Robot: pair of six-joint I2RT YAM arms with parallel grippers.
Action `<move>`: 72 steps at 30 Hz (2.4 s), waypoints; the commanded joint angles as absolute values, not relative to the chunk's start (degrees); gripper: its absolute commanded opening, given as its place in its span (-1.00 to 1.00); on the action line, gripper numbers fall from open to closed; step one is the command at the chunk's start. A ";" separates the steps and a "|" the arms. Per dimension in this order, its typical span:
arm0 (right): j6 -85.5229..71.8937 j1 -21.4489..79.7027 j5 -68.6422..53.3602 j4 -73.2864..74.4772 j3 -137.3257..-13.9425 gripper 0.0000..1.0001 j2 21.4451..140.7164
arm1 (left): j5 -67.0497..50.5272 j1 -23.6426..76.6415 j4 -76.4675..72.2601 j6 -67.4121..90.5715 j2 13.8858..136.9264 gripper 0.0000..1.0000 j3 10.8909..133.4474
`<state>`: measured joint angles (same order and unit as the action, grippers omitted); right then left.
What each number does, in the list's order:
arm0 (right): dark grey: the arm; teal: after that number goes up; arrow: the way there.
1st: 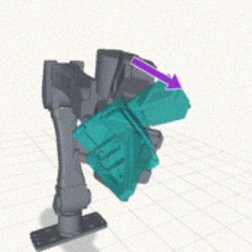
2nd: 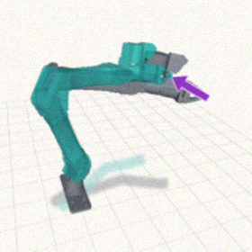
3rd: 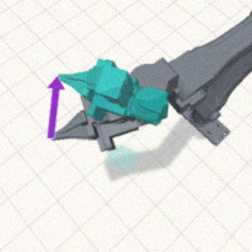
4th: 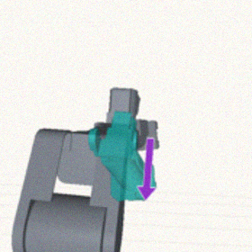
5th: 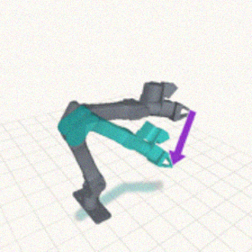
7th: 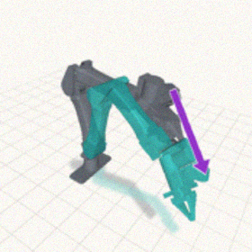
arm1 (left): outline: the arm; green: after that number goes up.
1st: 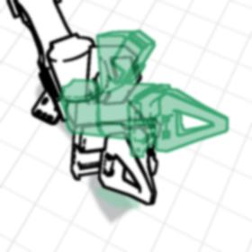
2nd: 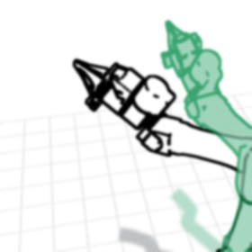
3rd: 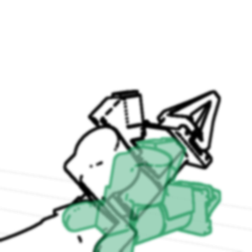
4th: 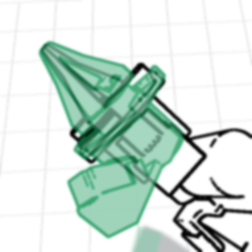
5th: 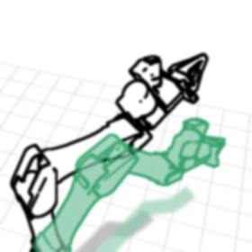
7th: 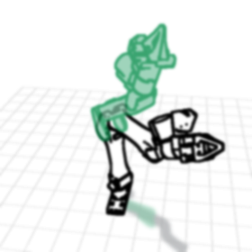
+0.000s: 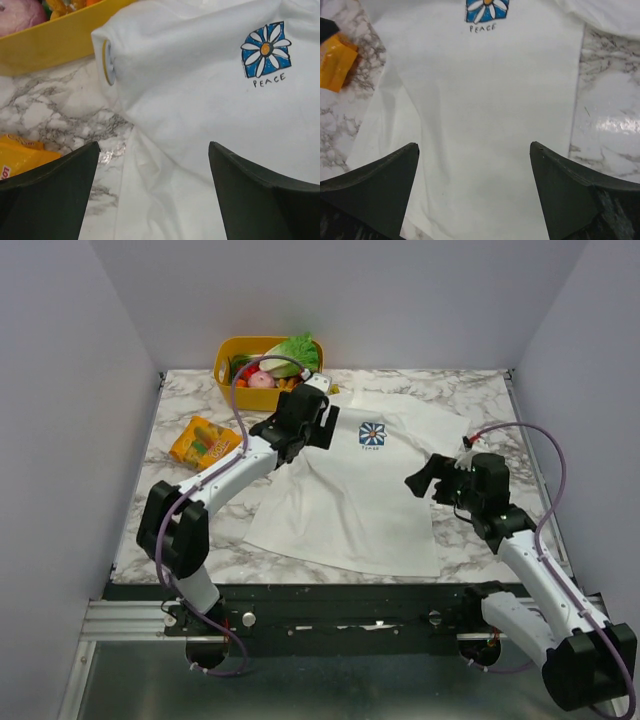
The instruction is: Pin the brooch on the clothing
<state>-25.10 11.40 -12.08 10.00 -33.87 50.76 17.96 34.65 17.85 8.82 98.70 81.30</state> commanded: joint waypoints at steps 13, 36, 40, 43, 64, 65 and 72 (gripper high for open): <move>-42.36 25.13 7.46 41.38 -30.93 0.99 50.09 | 7.19 18.98 25.91 34.01 77.61 0.97 47.56; -45.44 28.30 1.77 45.97 -30.41 0.85 62.66 | 9.50 21.97 33.58 36.74 85.07 0.65 42.45; -44.39 28.48 -1.76 44.12 -28.92 0.75 64.60 | 8.96 24.95 34.36 37.35 87.71 0.38 41.31; -43.77 28.65 -3.24 42.81 -28.83 0.40 64.51 | 8.87 27.93 33.40 39.02 88.59 0.08 39.82; -35.34 28.57 7.48 47.91 -60.46 -0.99 40.88 | 5.80 30.58 35.77 34.02 59.25 -1.00 64.83; -33.77 28.65 6.60 47.29 -61.95 -0.99 39.48 | 5.97 31.37 36.03 33.84 58.72 -1.00 66.69; -25.15 28.57 -6.05 41.39 -74.07 -0.99 37.08 | 7.65 39.02 38.41 30.85 56.69 -1.00 83.30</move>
